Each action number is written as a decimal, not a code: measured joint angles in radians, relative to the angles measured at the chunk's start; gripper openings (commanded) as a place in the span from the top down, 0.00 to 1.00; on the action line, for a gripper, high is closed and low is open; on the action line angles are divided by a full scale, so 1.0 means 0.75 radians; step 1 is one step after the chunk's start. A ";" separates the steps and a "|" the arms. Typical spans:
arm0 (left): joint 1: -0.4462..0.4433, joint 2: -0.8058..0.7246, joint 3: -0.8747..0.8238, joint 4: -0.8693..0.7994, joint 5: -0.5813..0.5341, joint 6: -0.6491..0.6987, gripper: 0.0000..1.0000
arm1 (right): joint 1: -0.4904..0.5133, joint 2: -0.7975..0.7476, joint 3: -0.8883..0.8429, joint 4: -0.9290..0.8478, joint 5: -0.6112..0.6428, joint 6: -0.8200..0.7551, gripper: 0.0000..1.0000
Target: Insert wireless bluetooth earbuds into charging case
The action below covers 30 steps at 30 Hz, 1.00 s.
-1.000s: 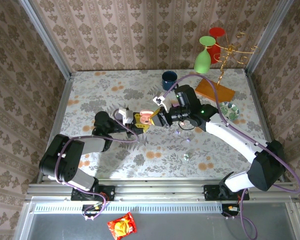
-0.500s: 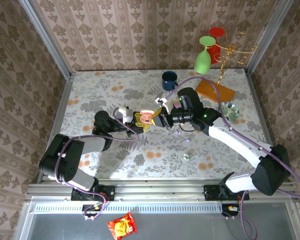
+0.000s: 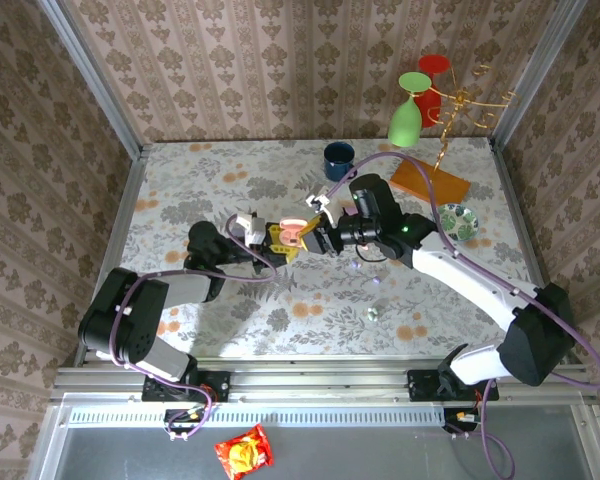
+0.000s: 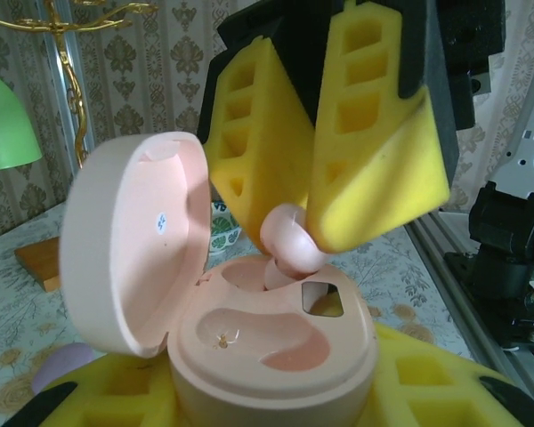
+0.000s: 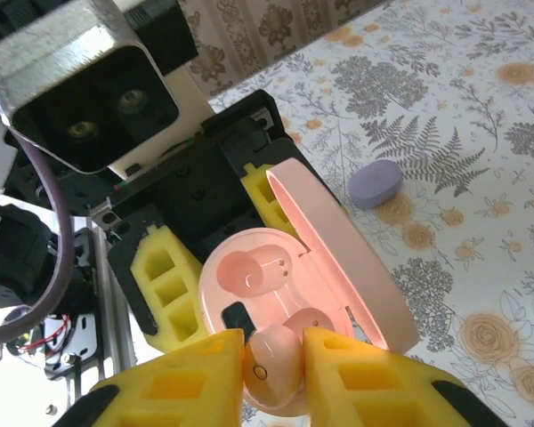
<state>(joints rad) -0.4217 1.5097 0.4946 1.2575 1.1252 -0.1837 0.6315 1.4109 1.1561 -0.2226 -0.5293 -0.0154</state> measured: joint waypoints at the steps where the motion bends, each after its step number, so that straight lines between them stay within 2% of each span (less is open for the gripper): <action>1: 0.001 0.000 0.000 -0.001 -0.005 0.000 0.65 | 0.000 0.004 0.003 -0.005 0.005 -0.003 0.68; 9: 0.005 0.000 0.000 -0.002 -0.026 -0.001 0.65 | 0.013 0.004 0.011 -0.004 0.034 0.006 0.50; 15: 0.006 0.000 0.000 0.007 -0.024 0.000 0.65 | 0.012 -0.060 -0.020 0.021 0.059 0.024 0.41; 24: 0.011 0.000 0.000 0.011 -0.003 0.001 0.65 | -0.009 -0.236 -0.197 0.169 0.058 0.057 0.36; 30: 0.046 0.000 -0.006 0.011 -0.005 0.004 0.65 | -0.099 -0.377 -0.435 0.308 0.084 0.128 0.35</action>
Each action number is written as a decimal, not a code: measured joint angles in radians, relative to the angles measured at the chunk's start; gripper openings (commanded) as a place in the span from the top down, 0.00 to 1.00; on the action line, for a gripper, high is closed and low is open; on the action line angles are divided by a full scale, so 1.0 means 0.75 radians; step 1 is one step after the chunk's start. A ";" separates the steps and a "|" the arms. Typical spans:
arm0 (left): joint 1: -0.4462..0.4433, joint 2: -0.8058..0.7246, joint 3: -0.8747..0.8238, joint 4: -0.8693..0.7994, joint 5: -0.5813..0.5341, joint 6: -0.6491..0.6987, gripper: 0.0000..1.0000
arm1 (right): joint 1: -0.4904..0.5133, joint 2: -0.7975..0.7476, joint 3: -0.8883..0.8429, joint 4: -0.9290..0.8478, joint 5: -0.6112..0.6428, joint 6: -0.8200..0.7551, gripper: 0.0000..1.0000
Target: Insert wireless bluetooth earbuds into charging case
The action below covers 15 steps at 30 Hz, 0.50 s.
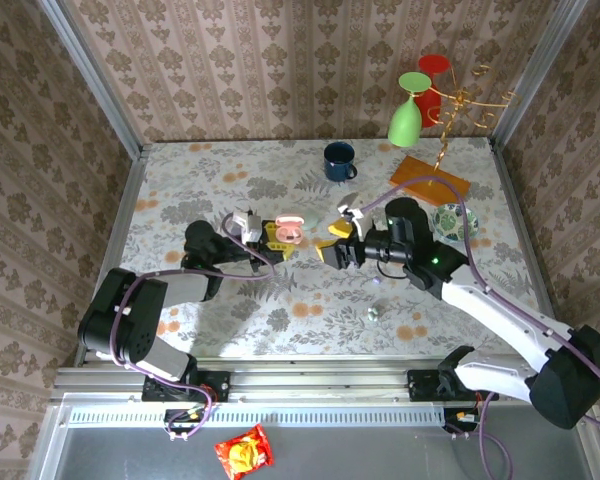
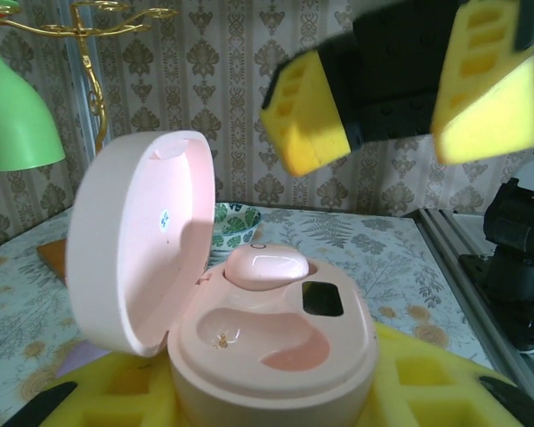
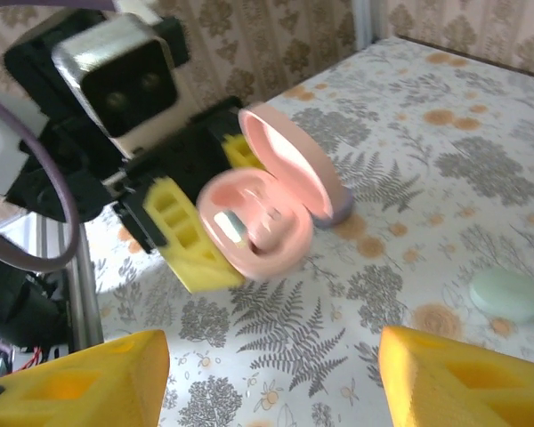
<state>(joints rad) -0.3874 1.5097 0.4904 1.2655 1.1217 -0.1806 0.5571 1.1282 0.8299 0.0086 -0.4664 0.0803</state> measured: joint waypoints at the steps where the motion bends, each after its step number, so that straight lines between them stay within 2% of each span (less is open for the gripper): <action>1: 0.006 0.000 -0.002 0.000 -0.002 0.003 0.65 | -0.021 -0.009 -0.043 0.023 0.010 0.021 0.36; 4: 0.020 0.000 -0.010 -0.001 -0.005 0.007 0.65 | -0.073 -0.001 -0.129 0.050 0.078 0.080 0.36; 7: 0.031 0.000 -0.012 0.000 -0.005 0.010 0.65 | -0.101 0.068 -0.115 -0.007 0.241 0.115 0.36; 12: 0.040 0.000 -0.028 0.000 -0.009 0.019 0.65 | -0.139 0.367 0.099 -0.242 0.512 0.155 0.36; 15: 0.040 0.000 -0.035 0.000 -0.011 0.022 0.65 | -0.176 0.549 0.216 -0.347 0.590 0.207 0.36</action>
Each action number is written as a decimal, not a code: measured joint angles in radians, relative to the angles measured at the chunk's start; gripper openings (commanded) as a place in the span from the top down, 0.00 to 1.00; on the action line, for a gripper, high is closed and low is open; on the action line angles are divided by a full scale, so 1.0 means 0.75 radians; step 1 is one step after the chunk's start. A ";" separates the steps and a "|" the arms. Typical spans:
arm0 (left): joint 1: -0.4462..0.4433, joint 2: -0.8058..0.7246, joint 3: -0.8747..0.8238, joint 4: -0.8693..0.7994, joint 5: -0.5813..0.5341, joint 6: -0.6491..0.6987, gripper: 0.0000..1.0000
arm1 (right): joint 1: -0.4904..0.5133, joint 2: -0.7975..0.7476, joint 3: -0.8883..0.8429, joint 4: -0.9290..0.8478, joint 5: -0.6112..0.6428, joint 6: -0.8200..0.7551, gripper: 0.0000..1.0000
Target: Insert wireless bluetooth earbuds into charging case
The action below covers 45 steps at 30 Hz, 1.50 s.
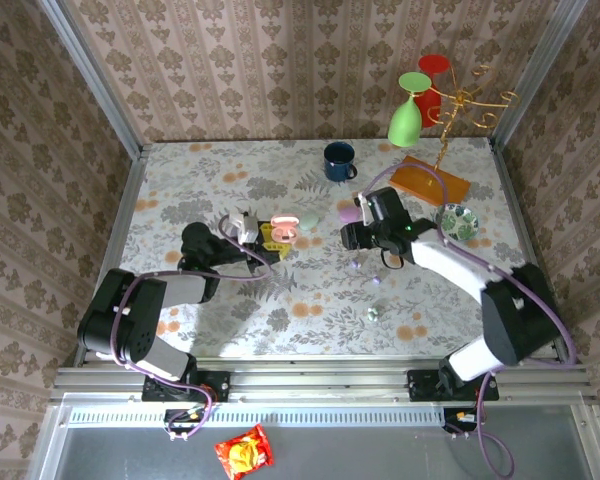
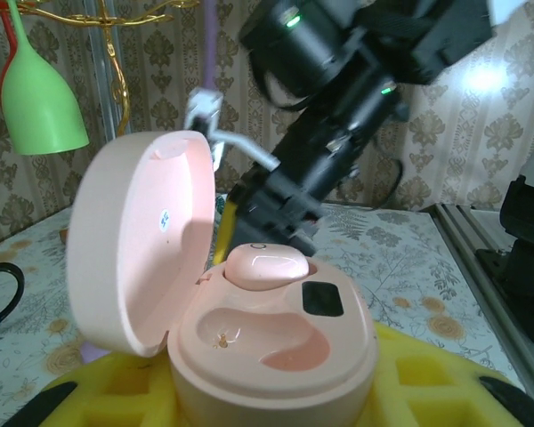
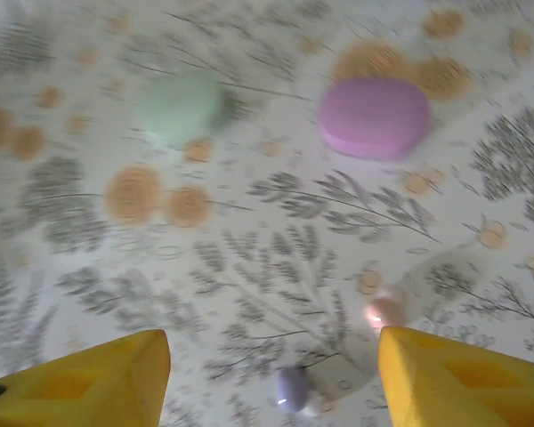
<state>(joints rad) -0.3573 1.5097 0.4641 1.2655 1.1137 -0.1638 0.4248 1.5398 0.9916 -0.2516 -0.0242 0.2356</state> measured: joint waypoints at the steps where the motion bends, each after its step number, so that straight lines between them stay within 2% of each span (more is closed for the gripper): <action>1: 0.000 0.000 -0.001 0.000 0.000 0.000 0.65 | -0.017 0.052 0.026 -0.025 0.011 0.017 0.36; 7: 0.000 0.000 -0.008 -0.001 -0.002 0.000 0.65 | -0.082 0.247 0.090 -0.098 0.024 0.072 0.35; 15: 0.000 0.000 -0.009 0.001 -0.002 0.000 0.65 | -0.084 0.368 0.145 -0.099 0.010 0.074 0.36; 29: 0.000 -0.011 -0.009 0.000 0.002 -0.001 0.65 | -0.084 0.438 0.234 -0.137 -0.130 -0.039 0.35; 45: 0.000 -0.026 -0.009 0.000 0.002 -0.001 0.65 | -0.080 0.495 0.346 -0.235 -0.373 -0.140 0.35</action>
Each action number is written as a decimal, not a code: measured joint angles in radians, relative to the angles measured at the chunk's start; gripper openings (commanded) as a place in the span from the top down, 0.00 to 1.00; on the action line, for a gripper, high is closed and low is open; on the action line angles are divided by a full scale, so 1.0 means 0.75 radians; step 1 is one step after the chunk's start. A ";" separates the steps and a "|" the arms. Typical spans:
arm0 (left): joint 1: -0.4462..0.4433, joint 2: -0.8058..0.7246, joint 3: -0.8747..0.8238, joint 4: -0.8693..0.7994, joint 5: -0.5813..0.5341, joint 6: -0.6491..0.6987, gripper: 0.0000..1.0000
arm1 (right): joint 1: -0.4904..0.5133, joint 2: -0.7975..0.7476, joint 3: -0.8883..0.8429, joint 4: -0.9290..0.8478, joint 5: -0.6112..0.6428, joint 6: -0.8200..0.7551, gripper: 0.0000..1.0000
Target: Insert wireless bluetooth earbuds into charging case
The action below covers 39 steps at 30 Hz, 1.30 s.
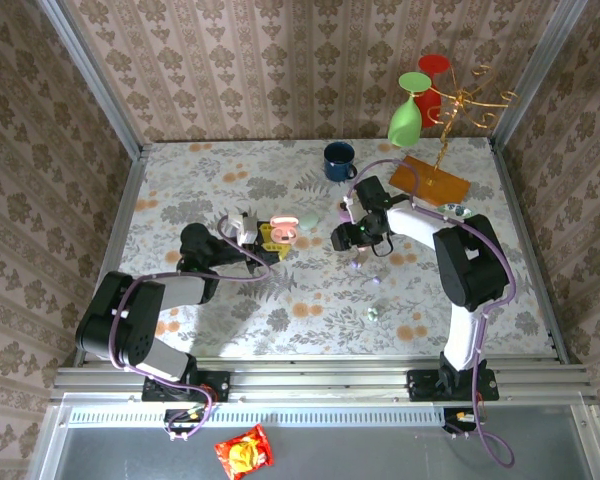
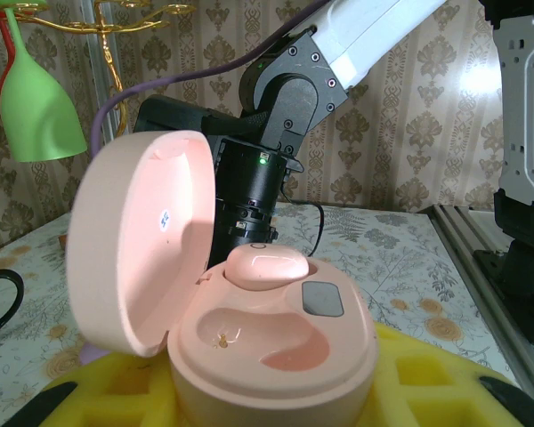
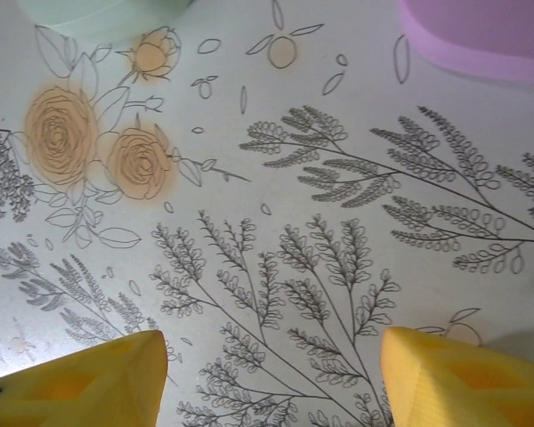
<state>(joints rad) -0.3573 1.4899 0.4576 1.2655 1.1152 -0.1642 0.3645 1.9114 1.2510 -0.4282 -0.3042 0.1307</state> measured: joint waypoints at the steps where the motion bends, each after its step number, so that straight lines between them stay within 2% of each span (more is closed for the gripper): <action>1: 0.000 0.000 0.000 0.000 0.000 0.000 0.65 | -0.001 -0.012 -0.017 0.019 -0.004 0.010 0.36; 6: 0.000 0.000 0.000 0.000 0.000 0.000 0.65 | -0.023 -0.174 -0.186 0.125 0.000 0.159 0.37; 12: 0.000 -0.001 0.000 0.000 0.003 0.000 0.65 | -0.155 -0.383 -0.385 0.281 0.025 0.502 0.42; 16: 0.000 -0.004 0.000 0.000 0.008 0.001 0.65 | -0.241 -0.399 -0.533 0.437 0.008 0.741 0.44; 22: 0.000 -0.006 0.000 0.000 0.010 0.001 0.65 | -0.252 -0.373 -0.635 0.576 -0.070 0.990 0.47; 32: 0.000 -0.006 0.000 0.000 0.010 0.001 0.65 | -0.252 -0.260 -0.635 0.764 -0.173 1.126 0.58; 39: 0.000 -0.006 0.000 0.000 0.010 0.001 0.65 | -0.252 -0.215 -0.634 0.807 -0.210 1.140 0.61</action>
<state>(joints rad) -0.3573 1.4853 0.4576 1.2655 1.1229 -0.1638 0.1753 1.7500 0.7753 0.1768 -0.4618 0.9855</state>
